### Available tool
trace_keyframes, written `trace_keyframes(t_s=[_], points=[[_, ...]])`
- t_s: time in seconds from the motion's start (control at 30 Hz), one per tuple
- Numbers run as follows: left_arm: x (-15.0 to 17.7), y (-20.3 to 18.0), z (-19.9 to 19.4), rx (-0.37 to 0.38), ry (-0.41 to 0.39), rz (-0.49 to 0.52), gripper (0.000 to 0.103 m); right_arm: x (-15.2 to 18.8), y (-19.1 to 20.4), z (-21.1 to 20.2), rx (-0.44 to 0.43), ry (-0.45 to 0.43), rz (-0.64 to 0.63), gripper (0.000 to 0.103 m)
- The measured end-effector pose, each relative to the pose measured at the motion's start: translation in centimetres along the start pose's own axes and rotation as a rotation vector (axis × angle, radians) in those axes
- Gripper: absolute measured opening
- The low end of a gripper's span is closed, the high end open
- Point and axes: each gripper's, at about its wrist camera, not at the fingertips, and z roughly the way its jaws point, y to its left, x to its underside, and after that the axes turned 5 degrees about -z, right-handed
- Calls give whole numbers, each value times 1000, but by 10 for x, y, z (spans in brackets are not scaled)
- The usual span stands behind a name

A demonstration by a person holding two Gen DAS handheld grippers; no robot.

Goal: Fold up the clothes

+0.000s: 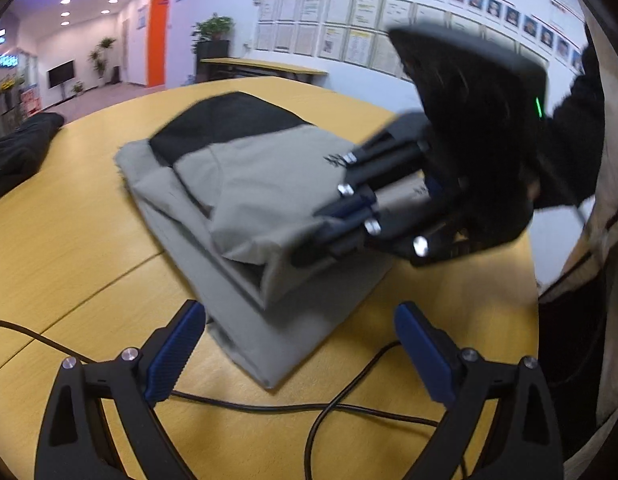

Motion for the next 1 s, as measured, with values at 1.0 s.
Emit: trace_keyframes(t_s=[1.0], points=[[24, 5, 8, 93, 89, 11, 93, -20, -4, 88, -420, 6, 146, 9]])
